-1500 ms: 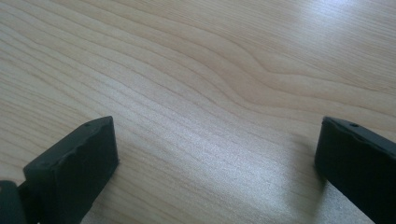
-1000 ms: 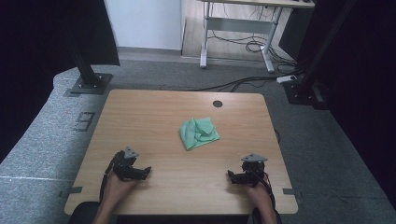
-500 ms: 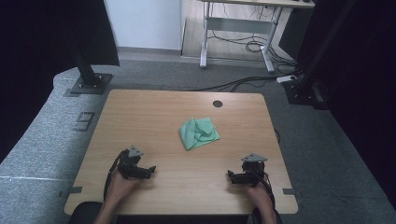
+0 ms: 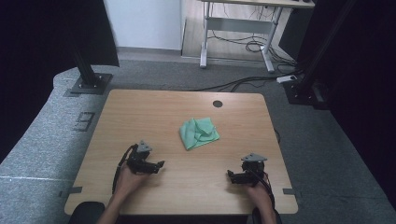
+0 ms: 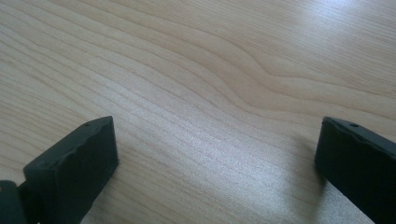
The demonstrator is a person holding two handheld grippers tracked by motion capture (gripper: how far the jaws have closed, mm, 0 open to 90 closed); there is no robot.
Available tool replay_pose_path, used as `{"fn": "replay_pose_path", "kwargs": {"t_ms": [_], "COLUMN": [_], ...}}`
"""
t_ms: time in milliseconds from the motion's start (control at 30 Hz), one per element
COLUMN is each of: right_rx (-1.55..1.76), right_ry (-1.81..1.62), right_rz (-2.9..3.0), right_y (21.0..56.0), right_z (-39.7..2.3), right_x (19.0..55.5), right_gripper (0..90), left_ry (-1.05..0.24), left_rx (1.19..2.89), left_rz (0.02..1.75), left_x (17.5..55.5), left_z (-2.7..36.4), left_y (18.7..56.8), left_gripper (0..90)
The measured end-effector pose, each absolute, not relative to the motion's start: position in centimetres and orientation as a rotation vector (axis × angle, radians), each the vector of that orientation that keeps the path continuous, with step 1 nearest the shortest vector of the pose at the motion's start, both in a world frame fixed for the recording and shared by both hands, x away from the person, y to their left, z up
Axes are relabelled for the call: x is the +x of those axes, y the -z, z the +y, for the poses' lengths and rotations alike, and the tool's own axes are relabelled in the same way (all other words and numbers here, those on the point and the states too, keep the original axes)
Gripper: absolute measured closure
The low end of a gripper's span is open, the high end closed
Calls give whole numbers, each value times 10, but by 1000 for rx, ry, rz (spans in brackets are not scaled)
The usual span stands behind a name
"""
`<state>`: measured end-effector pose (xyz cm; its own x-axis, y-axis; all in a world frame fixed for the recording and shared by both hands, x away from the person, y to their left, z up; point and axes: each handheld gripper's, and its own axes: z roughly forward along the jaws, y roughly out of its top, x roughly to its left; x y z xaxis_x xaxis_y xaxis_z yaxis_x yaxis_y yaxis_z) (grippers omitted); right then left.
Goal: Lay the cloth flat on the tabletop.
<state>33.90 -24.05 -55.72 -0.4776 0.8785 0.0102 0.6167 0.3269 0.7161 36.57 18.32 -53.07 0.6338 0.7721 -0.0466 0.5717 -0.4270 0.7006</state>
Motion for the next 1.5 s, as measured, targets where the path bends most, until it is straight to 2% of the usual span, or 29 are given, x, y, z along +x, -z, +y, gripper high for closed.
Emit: {"fn": "replay_pose_path", "kwargs": {"t_ms": [233, 700, 1133, 1300, 1433, 1500], "right_rx": [1325, 1324, 1316, 1316, 1314, 1315], "right_ry": [-943, -944, -944, -945, -946, -945], "right_rz": [2217, 2220, 2228, 2228, 2229, 2228], "right_y": [557, 557, 557, 557, 557, 557], "right_z": [-240, -240, -240, -240, -240, -240], "right_x": [339, 339, 340, 340, 340, 340], "right_gripper": [0, 0, 0, 0, 0, 0], "left_ry": [-370, -340, -321, -334, -312, -300], "left_rx": [2155, 2161, 2225, 2261, 2254, 2252], "left_rz": [981, 874, 868, 905, 920, 924], "left_x": [383, 415, 441, 446, 445, 442], "left_z": [161, 113, 74, 70, 74, 76], "left_y": [518, 502, 514, 530, 535, 535], "left_gripper": [173, 372, 459, 591, 756, 796]}}
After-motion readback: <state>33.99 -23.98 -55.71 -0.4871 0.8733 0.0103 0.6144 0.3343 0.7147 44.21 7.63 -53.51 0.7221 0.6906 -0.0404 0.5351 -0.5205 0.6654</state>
